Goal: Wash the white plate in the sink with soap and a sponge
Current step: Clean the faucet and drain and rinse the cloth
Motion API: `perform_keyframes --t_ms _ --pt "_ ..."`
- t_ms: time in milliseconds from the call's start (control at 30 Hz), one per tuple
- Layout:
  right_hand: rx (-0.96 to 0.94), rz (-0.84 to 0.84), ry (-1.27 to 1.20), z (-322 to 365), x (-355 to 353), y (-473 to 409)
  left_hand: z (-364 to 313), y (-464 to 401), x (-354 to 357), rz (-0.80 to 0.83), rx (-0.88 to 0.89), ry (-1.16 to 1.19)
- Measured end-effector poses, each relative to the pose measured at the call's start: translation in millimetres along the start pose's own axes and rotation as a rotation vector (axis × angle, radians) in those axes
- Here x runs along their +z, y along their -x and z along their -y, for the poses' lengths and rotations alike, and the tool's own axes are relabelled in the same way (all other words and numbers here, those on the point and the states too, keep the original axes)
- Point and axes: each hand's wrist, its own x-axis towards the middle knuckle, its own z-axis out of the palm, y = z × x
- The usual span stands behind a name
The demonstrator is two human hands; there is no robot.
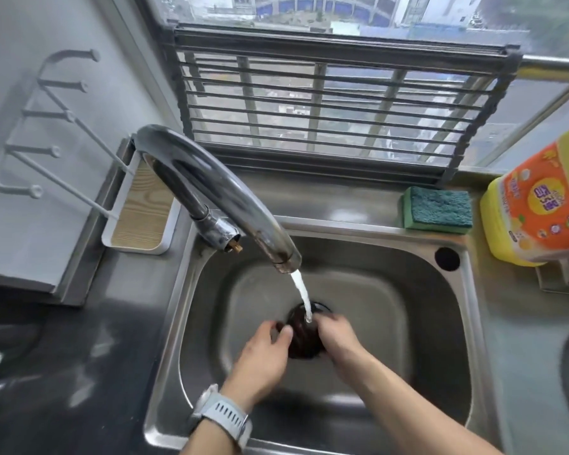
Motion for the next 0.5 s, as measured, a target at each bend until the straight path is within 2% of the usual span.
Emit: perform_keyframes --t_ms 100,200,267,333,400,500 --pt "0.115 0.023 -0.421 20 10 5 -27 -11 15 -0.041 -0.089 0.602" --pt "0.124 0.098 -0.551 21 10 14 -48 -23 25 -0.081 -0.093 0.918" --pt "0.111 0.127 -0.615 22 9 19 -58 -24 30 -0.161 -0.024 0.822" --pt "0.12 0.015 -0.631 26 11 16 -61 -21 39 -0.229 0.035 0.637" --pt "0.077 -0.081 -0.575 30 13 14 -59 -13 45 -0.235 0.078 0.625" --pt "0.017 0.012 -0.521 25 23 16 -44 -13 42 -0.275 0.161 0.597"
